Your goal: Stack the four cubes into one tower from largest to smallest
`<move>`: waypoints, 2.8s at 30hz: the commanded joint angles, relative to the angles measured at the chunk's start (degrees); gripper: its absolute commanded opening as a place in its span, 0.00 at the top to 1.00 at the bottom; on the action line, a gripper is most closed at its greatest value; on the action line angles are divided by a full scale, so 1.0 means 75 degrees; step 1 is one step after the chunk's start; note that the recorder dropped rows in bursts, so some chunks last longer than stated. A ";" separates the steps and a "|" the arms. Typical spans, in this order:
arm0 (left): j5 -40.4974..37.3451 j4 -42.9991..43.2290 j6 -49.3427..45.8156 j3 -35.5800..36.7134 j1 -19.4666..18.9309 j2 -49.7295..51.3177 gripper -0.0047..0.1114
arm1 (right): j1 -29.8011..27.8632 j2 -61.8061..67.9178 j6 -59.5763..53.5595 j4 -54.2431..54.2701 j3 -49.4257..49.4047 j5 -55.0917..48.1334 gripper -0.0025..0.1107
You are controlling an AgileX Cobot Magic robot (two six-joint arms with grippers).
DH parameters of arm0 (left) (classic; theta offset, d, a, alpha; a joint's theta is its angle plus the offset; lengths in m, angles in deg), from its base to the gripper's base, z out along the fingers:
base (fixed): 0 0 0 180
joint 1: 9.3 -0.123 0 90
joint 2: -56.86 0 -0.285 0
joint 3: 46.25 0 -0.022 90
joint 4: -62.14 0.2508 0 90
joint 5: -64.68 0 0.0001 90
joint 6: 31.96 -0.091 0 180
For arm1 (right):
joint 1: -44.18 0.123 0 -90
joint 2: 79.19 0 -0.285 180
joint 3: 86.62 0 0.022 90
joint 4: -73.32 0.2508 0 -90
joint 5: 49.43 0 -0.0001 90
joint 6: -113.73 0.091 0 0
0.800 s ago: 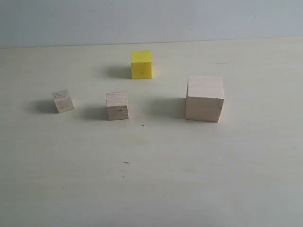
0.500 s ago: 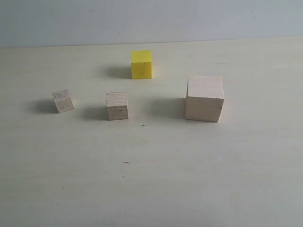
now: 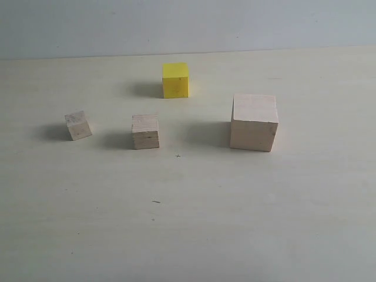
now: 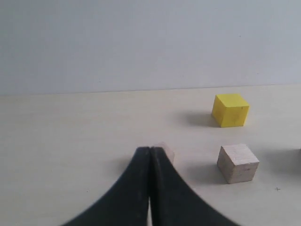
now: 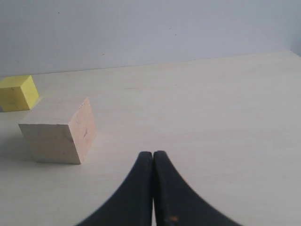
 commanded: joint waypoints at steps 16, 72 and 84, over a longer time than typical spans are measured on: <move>0.0118 0.0027 0.0002 -0.2201 0.0773 0.2400 0.96 | -0.0053 -0.0050 -0.0057 -0.0032 -0.0032 0.0045 0.98; 0.0136 -0.0142 -0.0192 -0.3043 0.0864 0.5053 0.96 | -0.0053 -0.0050 -0.0057 -0.0032 -0.0032 0.0045 0.98; -0.1285 -0.1380 -0.1890 -0.4264 0.0864 0.6969 0.96 | -0.0053 -0.0050 -0.0057 -0.0032 -0.0032 0.0045 0.98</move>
